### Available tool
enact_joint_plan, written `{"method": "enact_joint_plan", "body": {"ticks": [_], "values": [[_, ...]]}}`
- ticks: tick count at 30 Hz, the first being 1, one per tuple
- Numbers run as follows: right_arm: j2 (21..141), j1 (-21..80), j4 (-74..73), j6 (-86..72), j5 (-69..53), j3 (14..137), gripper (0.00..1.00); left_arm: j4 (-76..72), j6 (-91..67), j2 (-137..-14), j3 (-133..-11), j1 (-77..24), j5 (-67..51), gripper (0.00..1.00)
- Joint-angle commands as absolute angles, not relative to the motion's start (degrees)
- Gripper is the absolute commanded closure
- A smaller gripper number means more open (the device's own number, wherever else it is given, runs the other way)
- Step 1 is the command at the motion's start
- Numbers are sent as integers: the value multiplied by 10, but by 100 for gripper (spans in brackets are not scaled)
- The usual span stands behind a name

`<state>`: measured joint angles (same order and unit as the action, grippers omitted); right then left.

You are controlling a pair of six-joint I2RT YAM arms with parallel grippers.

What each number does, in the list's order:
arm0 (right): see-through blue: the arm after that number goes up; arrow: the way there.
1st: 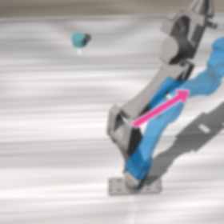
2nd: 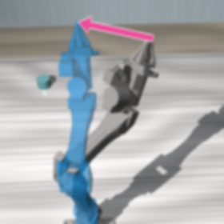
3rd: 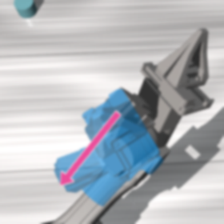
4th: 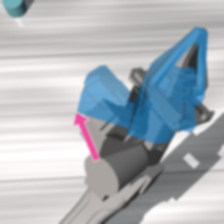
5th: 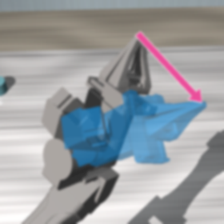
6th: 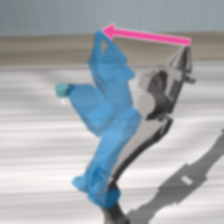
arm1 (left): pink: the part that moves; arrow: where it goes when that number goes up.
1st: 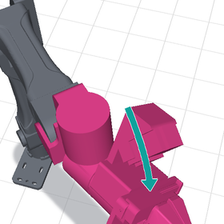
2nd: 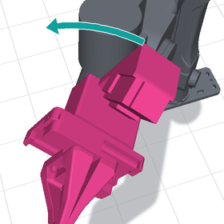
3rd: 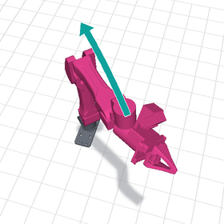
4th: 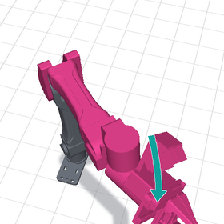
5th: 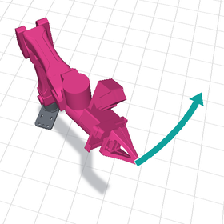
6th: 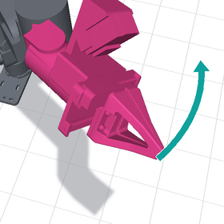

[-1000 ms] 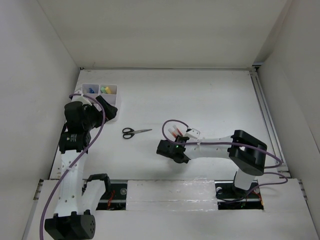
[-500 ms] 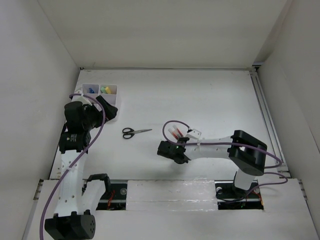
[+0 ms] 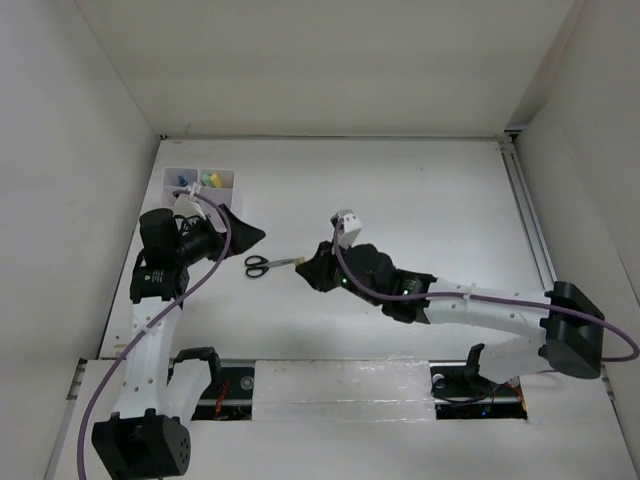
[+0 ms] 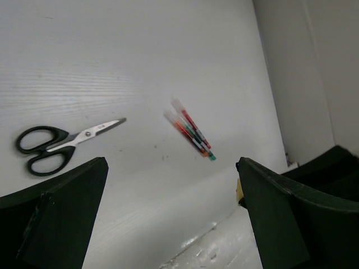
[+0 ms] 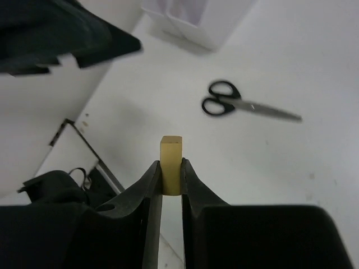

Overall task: Sort the stationery into containers
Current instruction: Pick up the stationery from the center of the board.

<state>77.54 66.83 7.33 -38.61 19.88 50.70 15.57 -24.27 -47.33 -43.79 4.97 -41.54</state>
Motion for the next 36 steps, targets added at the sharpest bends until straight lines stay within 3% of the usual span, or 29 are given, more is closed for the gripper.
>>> {"method": "enact_joint_plan", "body": {"ticks": [1, 8, 11, 17, 22, 24, 36], "values": [[791, 622, 256, -243, 8, 527, 100, 51, -250, -467, -413, 50, -557, 0], [856, 548, 450, -290, -242, 540, 100, -38, -303, -449, -373, 50, -656, 0], [877, 542, 499, -311, -292, 547, 100, -47, -309, -449, -367, 50, -670, 0], [896, 542, 522, -340, -316, 570, 100, -67, -318, -449, -367, 50, -689, 14], [915, 542, 547, -355, -330, 576, 100, -78, -323, -449, -367, 50, -694, 35], [921, 542, 554, -361, -330, 576, 100, -78, -329, -444, -367, 50, -700, 48], [942, 519, 564, -384, -319, 591, 100, -192, -416, -444, -330, 50, -737, 51]]}}
